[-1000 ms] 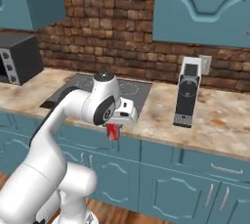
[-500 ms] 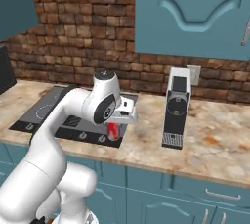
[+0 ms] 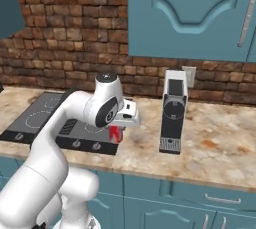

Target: Four empty soda cans are scattered around the kitchen. Gather all the cans and cluster them next to the stove for recycling.

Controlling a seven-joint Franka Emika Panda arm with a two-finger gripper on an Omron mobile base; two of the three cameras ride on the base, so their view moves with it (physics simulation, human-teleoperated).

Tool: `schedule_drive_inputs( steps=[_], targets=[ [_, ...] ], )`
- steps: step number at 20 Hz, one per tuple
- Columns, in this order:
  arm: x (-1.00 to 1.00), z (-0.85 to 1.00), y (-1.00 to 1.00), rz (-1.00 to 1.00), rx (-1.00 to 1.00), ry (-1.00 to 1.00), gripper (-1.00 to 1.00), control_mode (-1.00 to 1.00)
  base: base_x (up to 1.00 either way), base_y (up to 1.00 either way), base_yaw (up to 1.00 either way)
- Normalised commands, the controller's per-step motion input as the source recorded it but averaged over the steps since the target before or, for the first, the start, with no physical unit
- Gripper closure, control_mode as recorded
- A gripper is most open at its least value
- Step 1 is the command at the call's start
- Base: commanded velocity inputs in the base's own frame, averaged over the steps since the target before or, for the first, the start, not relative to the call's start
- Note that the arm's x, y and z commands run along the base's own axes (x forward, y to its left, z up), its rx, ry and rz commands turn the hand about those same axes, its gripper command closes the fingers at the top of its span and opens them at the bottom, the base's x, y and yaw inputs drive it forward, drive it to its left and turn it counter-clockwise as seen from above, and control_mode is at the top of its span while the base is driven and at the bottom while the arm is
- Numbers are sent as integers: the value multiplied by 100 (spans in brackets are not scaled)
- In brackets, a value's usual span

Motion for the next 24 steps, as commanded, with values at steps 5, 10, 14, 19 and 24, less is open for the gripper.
schedule_drive_inputs(
  steps=[5,10,14,19,24],
  targets=[
    [0,0,0,0,0,0,100,100,30,2,-1],
    [41,-31,12,0,0,0,100,-100,0,0,0],
    [53,-36,12,0,0,0,100,-100,0,0,0],
    [65,-16,3,-1,0,2,100,-100,0,0,0],
    [58,-7,-4,0,0,4,100,-100,0,0,0]
  ],
)
